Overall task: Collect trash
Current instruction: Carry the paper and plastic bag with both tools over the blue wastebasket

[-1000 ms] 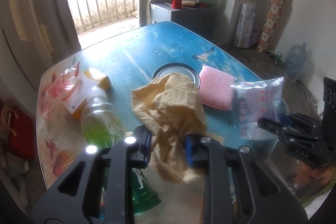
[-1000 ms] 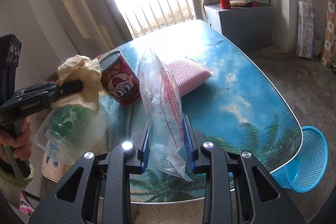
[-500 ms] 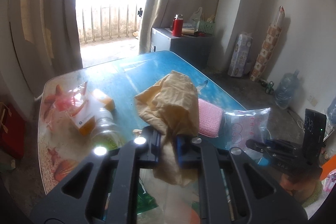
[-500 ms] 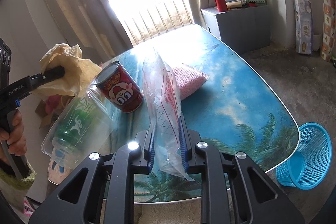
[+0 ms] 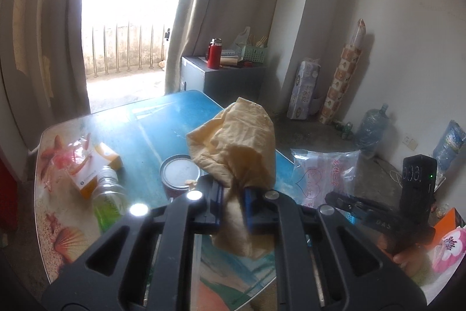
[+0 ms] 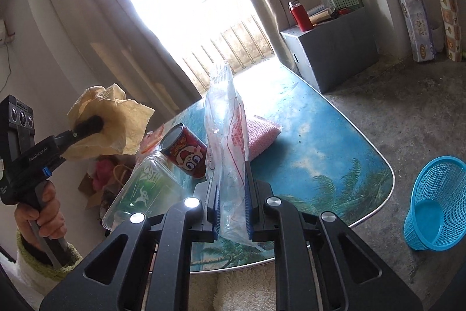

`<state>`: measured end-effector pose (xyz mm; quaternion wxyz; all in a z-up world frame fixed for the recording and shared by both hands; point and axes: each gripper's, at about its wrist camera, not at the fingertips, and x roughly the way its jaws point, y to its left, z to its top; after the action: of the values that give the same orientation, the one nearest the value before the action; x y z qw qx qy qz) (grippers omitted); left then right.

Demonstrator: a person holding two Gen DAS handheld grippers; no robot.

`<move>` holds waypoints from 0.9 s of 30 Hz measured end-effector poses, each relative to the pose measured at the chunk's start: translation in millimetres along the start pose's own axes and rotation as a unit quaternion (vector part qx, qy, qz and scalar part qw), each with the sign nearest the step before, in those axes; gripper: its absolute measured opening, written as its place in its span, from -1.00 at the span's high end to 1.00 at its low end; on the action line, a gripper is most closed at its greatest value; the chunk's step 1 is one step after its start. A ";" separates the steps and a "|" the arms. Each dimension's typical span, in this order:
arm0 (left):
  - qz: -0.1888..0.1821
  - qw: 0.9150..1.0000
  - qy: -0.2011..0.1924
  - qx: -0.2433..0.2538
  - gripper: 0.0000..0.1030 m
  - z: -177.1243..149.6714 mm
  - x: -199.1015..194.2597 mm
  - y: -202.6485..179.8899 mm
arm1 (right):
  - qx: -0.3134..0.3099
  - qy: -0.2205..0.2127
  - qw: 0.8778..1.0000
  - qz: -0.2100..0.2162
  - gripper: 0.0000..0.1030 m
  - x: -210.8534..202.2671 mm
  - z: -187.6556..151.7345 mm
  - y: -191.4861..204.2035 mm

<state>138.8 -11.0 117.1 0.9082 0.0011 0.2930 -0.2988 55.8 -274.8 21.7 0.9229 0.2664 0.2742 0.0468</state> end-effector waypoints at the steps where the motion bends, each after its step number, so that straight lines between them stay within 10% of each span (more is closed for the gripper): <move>1: -0.008 1.000 0.000 0.005 0.81 0.6 2.5 -8.4 | 0.003 -0.007 1.000 -0.003 0.74 -9.7 -1.1 -7.0; 9: -0.103 0.994 0.024 0.041 0.81 0.7 47.9 -101.3 | 0.049 -0.065 0.993 -0.091 0.74 -90.9 -14.5 -76.0; 18: -0.219 0.964 0.132 0.066 0.81 -39.9 160.9 -242.1 | 0.138 -0.088 0.956 -0.243 0.74 -165.3 -46.8 -184.1; 27: -0.205 0.934 0.273 0.099 0.81 -137.8 305.2 -329.3 | 0.232 -0.024 0.932 -0.276 0.74 -130.8 -74.4 -291.9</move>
<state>84.9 -422.6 -102.7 0.7072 0.1127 0.4926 -0.4945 -111.7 -519.7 -119.1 0.8179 0.3884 0.3180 -0.2812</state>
